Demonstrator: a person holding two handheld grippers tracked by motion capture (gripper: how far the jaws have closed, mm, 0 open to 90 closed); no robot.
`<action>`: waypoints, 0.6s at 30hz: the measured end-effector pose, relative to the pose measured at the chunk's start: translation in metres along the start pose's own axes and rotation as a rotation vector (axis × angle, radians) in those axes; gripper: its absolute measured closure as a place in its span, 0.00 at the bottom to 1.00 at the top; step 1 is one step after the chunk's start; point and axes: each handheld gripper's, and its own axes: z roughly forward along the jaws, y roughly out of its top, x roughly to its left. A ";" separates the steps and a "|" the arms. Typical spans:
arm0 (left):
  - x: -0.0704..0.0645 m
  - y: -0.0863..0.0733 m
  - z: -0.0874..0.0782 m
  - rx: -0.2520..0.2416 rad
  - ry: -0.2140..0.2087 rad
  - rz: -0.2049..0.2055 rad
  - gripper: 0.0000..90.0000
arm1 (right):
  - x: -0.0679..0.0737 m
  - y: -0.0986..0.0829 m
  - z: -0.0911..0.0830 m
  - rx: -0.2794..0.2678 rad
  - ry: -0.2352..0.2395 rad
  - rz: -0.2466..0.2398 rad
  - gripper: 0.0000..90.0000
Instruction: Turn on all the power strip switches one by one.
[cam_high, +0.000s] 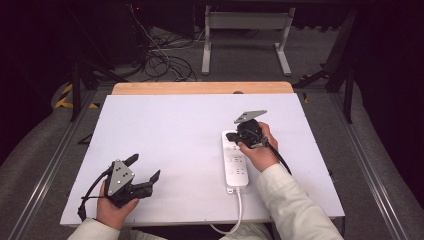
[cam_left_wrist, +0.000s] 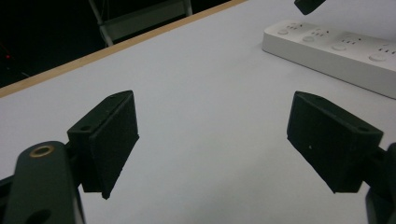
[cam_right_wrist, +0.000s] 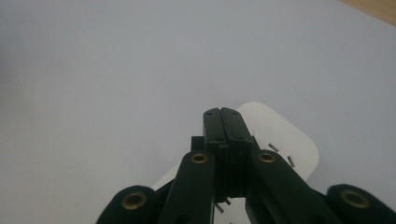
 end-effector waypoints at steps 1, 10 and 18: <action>0.000 0.000 0.000 0.000 -0.001 0.000 0.19 | -0.001 0.000 0.002 0.006 -0.006 0.000 1.00; -0.001 0.000 0.000 0.002 -0.005 -0.004 0.19 | -0.007 -0.002 0.015 0.002 -0.025 0.005 1.00; -0.001 0.000 0.001 0.006 -0.010 -0.003 0.19 | -0.010 -0.004 0.027 0.015 -0.036 0.008 1.00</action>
